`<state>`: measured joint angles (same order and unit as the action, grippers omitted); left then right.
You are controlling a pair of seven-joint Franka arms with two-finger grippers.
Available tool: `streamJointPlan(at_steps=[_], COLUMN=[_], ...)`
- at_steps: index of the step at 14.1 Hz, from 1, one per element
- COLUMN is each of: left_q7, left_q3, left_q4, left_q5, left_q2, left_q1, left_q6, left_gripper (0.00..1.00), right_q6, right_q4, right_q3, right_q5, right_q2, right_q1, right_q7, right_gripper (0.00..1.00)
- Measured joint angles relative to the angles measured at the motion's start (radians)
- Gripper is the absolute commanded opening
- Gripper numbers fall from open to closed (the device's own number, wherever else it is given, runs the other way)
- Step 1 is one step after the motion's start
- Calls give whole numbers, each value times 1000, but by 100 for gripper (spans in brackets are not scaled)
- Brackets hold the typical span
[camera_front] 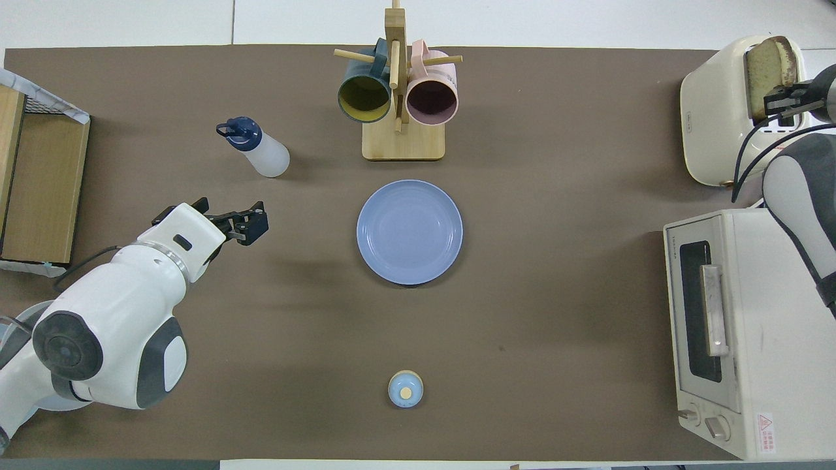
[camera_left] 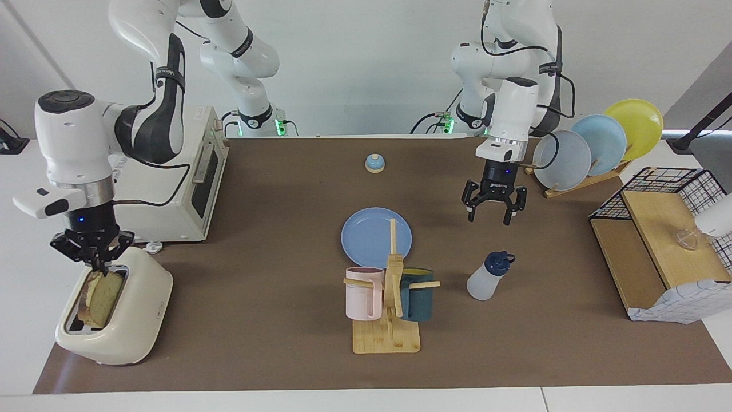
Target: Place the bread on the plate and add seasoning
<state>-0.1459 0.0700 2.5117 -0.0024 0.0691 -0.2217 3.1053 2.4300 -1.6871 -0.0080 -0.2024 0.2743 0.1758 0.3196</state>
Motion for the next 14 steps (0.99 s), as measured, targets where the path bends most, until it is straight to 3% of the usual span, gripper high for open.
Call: streamJointPlan(at_steps=[3,7,10,14], left_q7=[0,0,0,0], left_q3=[0,-1,-2,-61], left_q4=[23,19,1,-49], left_q5=[0,0,-2,-3], left_q2=[-98,-140,-200,-289], left_q1=[0,-2,-23,-67], left_q6=[184,222,267,323], left_gripper=[100,100,100,100], right_q6=[-59,-278,-493,-687], right_q4=[53,197,292,310], right_q3=[1,24,29,33], right_q5=[-1,-3,-3,2], right_q2=[0,-8,-49,-137], right_q1=[0,-24,-106,-255], right_q7=[39,102,102,7], right_gripper=[0,0,0,0])
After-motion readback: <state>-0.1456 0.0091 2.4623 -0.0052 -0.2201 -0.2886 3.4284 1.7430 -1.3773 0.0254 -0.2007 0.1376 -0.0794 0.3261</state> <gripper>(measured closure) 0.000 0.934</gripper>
